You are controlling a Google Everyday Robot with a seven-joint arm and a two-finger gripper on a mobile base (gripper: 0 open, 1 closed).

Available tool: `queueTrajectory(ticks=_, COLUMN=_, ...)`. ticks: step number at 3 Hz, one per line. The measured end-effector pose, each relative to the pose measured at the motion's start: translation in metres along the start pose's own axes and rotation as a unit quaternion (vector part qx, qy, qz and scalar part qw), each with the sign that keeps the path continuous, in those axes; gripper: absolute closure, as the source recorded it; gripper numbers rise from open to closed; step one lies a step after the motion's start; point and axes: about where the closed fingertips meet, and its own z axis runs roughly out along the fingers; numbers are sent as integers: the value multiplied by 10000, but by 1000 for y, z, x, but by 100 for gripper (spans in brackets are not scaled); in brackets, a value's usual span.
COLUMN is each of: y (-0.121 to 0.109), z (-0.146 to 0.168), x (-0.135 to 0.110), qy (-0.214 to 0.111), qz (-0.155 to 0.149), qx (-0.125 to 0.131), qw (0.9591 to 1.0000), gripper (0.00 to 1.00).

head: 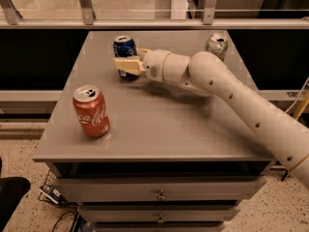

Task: Place pepsi can upright

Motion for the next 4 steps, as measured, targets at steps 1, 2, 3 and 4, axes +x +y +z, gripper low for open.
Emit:
queueTrajectory(ticks=1, y=7, z=-6, x=10, qy=-225, qz=-236, qx=86, qw=9994, gripper=100)
queueTrajectory(ticks=2, y=8, z=-6, x=8, qy=-225, qz=-236, qx=85, qw=9994, gripper=85)
queueTrajectory(ticks=3, y=8, z=-6, x=8, qy=-225, qz=-236, qx=84, qw=9994, gripper=61)
queueTrajectory(ticks=4, y=9, z=-4, x=8, qy=-225, qz=-237, qx=68, qw=9994, gripper=38)
